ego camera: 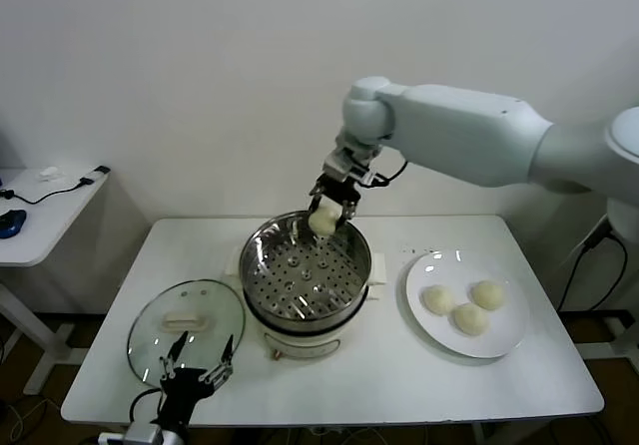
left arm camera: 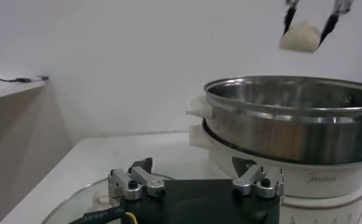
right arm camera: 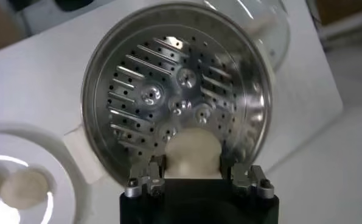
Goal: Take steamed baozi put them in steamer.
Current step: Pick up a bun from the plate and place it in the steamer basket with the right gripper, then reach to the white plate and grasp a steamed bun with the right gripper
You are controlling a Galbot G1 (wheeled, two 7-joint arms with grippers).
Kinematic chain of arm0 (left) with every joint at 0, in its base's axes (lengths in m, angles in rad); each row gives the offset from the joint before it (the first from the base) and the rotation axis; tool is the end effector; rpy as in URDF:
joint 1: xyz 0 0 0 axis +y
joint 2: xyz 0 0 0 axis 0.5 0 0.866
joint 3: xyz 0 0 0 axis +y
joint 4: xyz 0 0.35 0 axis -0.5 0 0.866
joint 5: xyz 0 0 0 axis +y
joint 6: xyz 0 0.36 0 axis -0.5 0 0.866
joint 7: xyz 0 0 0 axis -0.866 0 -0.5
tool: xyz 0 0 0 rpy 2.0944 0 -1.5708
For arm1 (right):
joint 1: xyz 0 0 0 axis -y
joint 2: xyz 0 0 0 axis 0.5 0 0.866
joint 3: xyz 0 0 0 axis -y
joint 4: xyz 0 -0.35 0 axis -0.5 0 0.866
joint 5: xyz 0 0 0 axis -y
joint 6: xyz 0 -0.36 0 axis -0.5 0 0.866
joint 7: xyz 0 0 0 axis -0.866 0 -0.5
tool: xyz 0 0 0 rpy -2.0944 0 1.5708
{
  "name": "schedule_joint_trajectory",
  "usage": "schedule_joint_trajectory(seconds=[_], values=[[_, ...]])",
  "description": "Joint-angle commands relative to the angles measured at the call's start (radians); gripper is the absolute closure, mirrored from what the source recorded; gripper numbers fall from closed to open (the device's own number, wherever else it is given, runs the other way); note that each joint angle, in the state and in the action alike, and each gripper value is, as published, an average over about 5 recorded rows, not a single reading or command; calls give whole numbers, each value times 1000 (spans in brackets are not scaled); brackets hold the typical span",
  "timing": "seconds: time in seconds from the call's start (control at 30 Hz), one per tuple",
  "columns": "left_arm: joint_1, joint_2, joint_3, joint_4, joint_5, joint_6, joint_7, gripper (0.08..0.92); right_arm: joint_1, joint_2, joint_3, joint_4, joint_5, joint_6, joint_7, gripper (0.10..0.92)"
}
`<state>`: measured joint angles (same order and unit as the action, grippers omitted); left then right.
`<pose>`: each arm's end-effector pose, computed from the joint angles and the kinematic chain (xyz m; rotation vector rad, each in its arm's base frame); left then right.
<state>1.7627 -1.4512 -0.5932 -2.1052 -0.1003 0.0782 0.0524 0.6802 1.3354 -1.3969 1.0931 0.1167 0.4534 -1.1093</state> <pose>0.1264 0.0413 -0.3257 -0.0802 -2.8840 -0.0454 0.5814 0.1718 -0.0191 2.0489 -0.5205 2.2403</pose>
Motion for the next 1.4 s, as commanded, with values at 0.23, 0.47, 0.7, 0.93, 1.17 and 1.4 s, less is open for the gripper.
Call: schedule_joint_trajectory(seconds=[0.23, 0.47, 0.7, 0.93, 1.17, 1.4], values=[[4, 1, 4, -6, 6, 2, -4, 177, -272, 162, 167, -286, -521, 338, 116, 416], [2, 3, 7, -5, 5, 3, -5, 177, -302, 172, 187, -334, -528, 335, 122, 412], [-2, 0, 7, -10, 5, 11, -6, 177, -295, 177, 200, -352, -486, 330, 148, 268], [9, -1, 8, -27, 6, 17, -4, 177, -154, 102, 119, -225, -163, 259, 48, 203], [14, -7, 10, -38, 16, 16, -2, 177, 172, -102, -142, -39, 480, -58, -94, 202], [10, -11, 7, -37, 11, 13, -4, 177, 322, -441, -426, 138, 591, -394, -21, 203]])
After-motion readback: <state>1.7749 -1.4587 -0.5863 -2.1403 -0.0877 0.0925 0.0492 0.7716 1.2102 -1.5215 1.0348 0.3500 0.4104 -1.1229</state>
